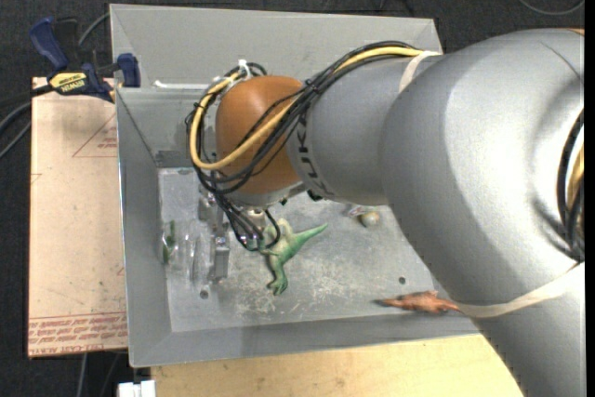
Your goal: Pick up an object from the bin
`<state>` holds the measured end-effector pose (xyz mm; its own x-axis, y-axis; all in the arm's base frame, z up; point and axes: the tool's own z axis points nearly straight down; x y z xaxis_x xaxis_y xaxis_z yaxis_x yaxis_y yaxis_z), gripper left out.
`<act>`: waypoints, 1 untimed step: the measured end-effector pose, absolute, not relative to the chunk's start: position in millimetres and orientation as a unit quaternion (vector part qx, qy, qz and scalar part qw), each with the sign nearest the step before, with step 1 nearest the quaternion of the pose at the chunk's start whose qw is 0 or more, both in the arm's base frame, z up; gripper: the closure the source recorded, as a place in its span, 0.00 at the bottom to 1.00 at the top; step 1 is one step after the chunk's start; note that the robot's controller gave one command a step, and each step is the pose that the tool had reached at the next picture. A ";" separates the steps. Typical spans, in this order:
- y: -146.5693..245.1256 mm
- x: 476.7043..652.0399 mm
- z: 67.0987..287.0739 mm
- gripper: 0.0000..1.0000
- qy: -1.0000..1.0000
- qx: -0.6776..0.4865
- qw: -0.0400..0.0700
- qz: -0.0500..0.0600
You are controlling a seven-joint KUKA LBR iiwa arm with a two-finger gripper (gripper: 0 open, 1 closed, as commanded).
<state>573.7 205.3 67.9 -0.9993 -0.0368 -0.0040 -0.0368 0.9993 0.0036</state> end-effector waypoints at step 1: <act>248.0 576.2 70.8 0.00 0.999 0.035 0.002 0.004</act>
Offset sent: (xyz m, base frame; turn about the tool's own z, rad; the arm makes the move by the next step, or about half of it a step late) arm -0.0178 0.0459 0.0021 -0.1154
